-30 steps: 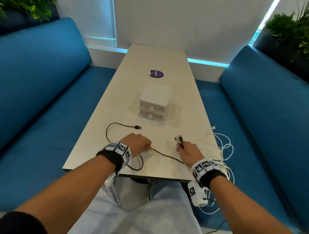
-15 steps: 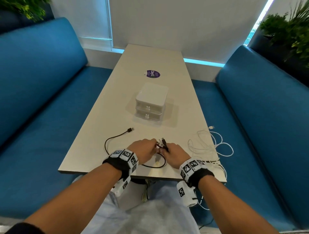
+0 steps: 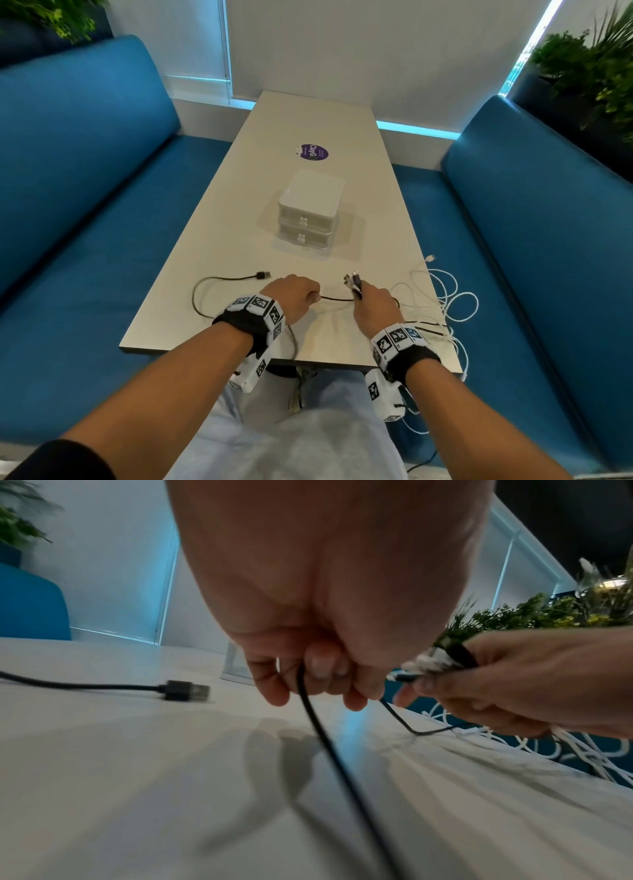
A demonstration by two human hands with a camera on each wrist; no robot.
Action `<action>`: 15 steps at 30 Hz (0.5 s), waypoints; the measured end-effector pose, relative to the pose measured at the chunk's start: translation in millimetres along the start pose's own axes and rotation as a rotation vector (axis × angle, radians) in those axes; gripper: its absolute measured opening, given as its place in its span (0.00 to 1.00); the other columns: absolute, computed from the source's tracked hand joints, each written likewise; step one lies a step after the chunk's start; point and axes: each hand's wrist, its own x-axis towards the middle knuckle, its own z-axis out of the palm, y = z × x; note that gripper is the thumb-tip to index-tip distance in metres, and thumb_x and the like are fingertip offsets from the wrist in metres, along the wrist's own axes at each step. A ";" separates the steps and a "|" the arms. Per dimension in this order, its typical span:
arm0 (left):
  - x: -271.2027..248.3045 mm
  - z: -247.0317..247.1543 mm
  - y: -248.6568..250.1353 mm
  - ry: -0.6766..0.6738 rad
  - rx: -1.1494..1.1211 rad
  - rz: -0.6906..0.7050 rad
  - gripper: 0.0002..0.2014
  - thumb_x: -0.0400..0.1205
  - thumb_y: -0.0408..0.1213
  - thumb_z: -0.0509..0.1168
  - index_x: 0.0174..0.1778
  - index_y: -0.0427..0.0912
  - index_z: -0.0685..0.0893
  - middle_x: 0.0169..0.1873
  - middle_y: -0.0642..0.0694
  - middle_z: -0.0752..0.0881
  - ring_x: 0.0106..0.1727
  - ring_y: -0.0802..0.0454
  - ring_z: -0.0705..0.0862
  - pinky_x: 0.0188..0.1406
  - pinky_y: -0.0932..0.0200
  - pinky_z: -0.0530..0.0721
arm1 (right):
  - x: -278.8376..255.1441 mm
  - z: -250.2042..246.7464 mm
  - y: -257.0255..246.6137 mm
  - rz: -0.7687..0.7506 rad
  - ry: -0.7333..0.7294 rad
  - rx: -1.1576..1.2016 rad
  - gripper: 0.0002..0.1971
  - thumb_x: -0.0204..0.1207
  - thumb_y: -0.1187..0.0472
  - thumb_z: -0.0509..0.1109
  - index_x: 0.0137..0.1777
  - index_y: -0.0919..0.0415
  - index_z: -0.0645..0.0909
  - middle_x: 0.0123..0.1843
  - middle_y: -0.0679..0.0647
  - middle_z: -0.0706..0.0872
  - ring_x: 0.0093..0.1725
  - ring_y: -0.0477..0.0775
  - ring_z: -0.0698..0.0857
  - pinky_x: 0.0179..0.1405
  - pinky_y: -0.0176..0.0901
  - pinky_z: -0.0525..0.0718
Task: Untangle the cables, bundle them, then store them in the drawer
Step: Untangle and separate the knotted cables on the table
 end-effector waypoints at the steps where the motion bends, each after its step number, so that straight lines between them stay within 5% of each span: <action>1: 1.5 2.7 3.5 0.004 0.011 0.001 0.12 0.90 0.44 0.55 0.53 0.46 0.83 0.49 0.45 0.86 0.49 0.42 0.83 0.47 0.50 0.80 | -1.8 1.7 -5.2 -0.046 -0.007 0.042 0.15 0.87 0.53 0.57 0.64 0.60 0.79 0.54 0.64 0.88 0.51 0.68 0.86 0.47 0.53 0.84; 6: 3.0 13.7 9.1 0.047 -0.085 0.027 0.11 0.89 0.44 0.56 0.57 0.49 0.84 0.52 0.46 0.88 0.52 0.44 0.85 0.52 0.48 0.83 | -9.7 8.6 -18.5 -0.186 -0.104 0.202 0.13 0.87 0.55 0.61 0.60 0.61 0.83 0.53 0.63 0.89 0.52 0.66 0.86 0.44 0.47 0.77; 10: -2.1 14.2 2.1 0.020 -0.118 -0.005 0.10 0.89 0.46 0.58 0.49 0.47 0.82 0.44 0.47 0.85 0.45 0.47 0.82 0.45 0.52 0.79 | -4.6 7.6 -13.0 -0.122 -0.149 0.192 0.12 0.86 0.54 0.61 0.54 0.59 0.84 0.52 0.61 0.89 0.53 0.64 0.86 0.44 0.47 0.77; 15: -15.5 1.9 -22.8 -0.007 0.031 -0.051 0.13 0.91 0.47 0.53 0.52 0.47 0.81 0.43 0.49 0.83 0.45 0.46 0.82 0.46 0.51 0.80 | 3.5 2.3 15.0 0.080 -0.093 0.008 0.17 0.87 0.51 0.59 0.64 0.61 0.80 0.57 0.63 0.87 0.54 0.65 0.86 0.52 0.51 0.84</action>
